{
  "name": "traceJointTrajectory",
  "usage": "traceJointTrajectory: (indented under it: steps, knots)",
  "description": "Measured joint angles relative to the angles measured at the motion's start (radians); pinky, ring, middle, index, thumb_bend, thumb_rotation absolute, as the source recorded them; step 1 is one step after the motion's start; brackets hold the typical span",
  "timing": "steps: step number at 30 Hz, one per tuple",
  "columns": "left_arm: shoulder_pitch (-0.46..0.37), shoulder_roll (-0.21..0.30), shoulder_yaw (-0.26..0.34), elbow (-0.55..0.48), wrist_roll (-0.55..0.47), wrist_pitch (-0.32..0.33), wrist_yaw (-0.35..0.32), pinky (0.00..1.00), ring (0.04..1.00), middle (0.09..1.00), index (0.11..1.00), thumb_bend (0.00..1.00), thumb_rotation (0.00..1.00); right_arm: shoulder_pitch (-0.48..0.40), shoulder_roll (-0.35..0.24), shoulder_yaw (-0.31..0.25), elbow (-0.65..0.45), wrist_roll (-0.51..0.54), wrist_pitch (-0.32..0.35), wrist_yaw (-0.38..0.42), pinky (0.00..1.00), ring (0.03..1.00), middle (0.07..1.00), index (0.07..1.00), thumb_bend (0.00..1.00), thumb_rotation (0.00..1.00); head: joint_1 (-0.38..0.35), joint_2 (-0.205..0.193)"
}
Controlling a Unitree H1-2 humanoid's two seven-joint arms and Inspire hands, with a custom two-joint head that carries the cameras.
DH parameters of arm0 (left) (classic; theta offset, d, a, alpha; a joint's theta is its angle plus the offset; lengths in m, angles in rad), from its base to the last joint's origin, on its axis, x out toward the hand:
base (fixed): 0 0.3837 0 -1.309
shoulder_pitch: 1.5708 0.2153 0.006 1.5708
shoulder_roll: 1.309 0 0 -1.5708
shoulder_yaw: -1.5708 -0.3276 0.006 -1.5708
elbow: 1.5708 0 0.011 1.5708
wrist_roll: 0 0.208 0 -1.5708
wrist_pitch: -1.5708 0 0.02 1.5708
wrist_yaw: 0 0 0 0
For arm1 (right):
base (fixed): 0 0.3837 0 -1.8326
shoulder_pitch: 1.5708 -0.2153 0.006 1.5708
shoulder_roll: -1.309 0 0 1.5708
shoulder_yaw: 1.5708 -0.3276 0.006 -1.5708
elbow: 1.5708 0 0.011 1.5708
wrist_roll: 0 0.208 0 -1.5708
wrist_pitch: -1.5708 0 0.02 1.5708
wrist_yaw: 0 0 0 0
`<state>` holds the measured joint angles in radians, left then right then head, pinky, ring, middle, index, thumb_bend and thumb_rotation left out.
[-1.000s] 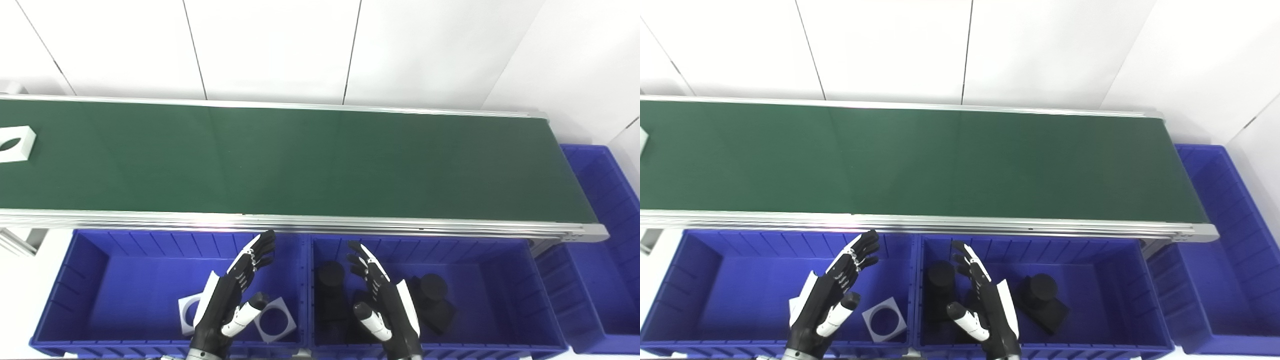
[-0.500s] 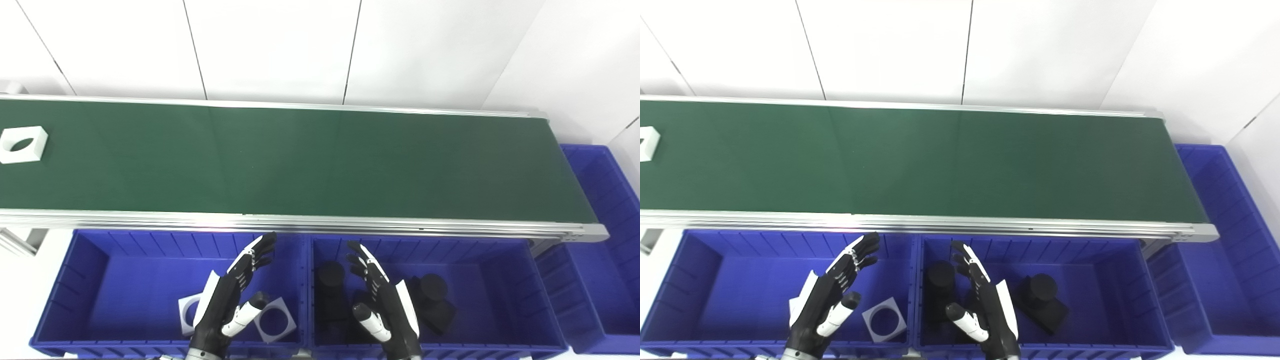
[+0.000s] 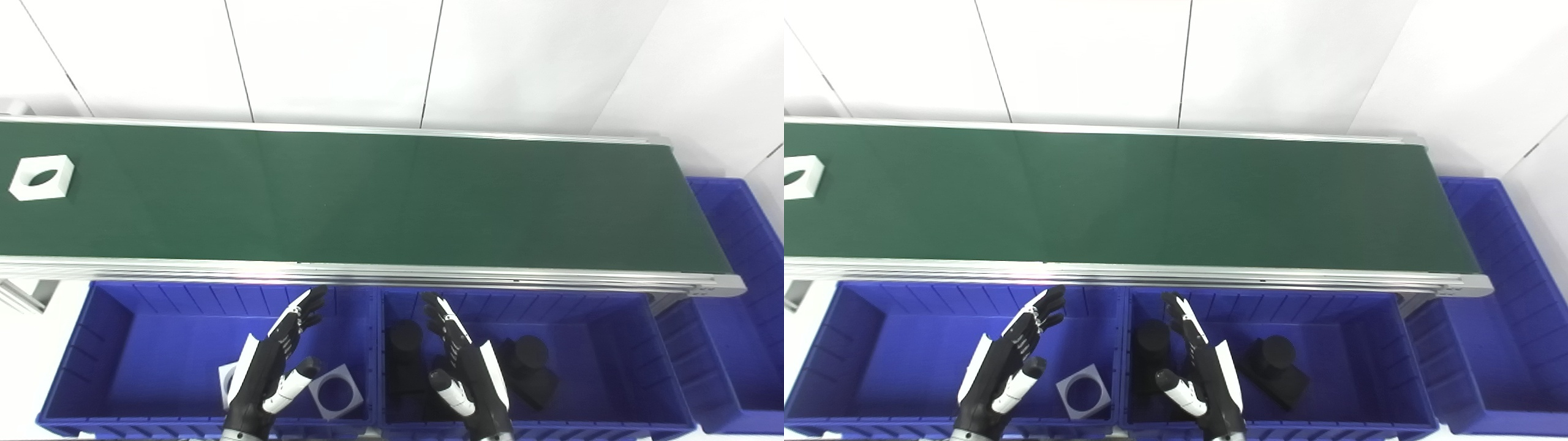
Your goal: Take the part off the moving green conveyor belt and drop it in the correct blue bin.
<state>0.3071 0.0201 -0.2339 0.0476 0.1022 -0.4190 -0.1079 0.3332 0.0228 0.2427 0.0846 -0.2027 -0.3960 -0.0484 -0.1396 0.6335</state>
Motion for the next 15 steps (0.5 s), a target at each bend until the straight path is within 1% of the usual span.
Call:
traceJointTrajectory:
  steps: [6,10,15]
  knots:
    - [0.0,0.009,-0.015,0.0,-0.006,0.009,-0.021,0.89,0.926,0.947,0.919,0.83,0.88,-0.001,-0.002,0.0,0.02,0.002,0.0,0.002,0.91,0.943,0.979,0.919,0.97,0.98,0.002,0.0]
    - [0.0,0.019,-0.018,0.0,0.003,0.01,-0.025,0.89,0.929,0.946,0.921,0.81,0.92,-0.002,-0.004,0.002,0.022,0.002,0.0,0.004,0.92,0.956,0.985,0.925,0.99,1.0,0.0,0.0]
    - [0.0,0.026,-0.019,0.001,0.012,0.01,-0.025,0.89,0.933,0.95,0.926,0.79,0.95,-0.006,-0.004,0.004,0.026,0.007,0.0,0.016,0.95,0.975,0.99,0.928,0.98,1.0,0.0,-0.003]
